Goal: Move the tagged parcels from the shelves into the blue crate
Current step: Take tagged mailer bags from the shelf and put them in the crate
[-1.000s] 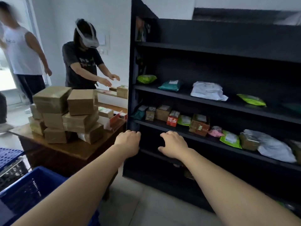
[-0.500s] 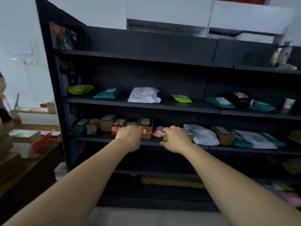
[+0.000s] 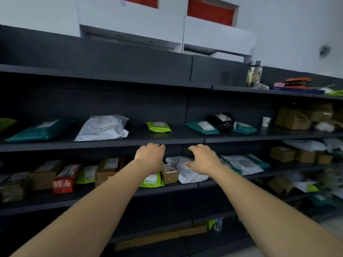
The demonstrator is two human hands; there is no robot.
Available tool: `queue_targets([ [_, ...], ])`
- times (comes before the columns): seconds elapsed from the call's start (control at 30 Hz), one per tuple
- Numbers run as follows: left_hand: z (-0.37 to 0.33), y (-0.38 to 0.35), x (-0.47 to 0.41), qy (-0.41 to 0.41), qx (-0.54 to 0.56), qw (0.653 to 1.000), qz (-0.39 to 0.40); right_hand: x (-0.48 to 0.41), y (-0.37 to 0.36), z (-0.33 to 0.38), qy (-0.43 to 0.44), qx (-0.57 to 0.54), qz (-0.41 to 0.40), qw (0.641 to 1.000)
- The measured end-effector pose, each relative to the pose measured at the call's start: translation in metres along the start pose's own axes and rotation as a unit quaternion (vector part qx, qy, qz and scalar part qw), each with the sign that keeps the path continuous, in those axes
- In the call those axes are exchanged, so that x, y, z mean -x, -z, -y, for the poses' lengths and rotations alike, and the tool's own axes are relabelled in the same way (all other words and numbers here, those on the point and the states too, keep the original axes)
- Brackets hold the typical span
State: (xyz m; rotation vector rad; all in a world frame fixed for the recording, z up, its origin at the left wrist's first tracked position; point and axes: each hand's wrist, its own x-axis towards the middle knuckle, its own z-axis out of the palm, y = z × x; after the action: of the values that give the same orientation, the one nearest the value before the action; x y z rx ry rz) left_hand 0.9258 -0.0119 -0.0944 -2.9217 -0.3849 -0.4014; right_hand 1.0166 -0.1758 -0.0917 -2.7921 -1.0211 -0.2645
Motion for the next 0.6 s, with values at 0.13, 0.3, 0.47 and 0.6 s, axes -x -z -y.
queue_targets([
  [0.13, -0.02, -0.006, -0.057, -0.026, -0.002, 1.0, -0.006, -0.036, 0.0, -0.039, -0.021, 0.002, -0.004, 1.0],
  [0.3, -0.052, -0.018, -0.124, -0.041, -0.004, 0.999, -0.007, -0.084, -0.002, -0.095, -0.026, 0.008, -0.011, 1.0],
  [0.47, -0.091, -0.035, -0.188, -0.028, -0.002, 1.0, -0.008, -0.133, -0.006, -0.157, -0.014, 0.01, -0.006, 1.0],
  [0.6, -0.117, -0.05, -0.239, -0.013, -0.005, 1.0, 0.003, -0.17, -0.009, -0.206, -0.006, 0.009, 0.003, 1.0],
])
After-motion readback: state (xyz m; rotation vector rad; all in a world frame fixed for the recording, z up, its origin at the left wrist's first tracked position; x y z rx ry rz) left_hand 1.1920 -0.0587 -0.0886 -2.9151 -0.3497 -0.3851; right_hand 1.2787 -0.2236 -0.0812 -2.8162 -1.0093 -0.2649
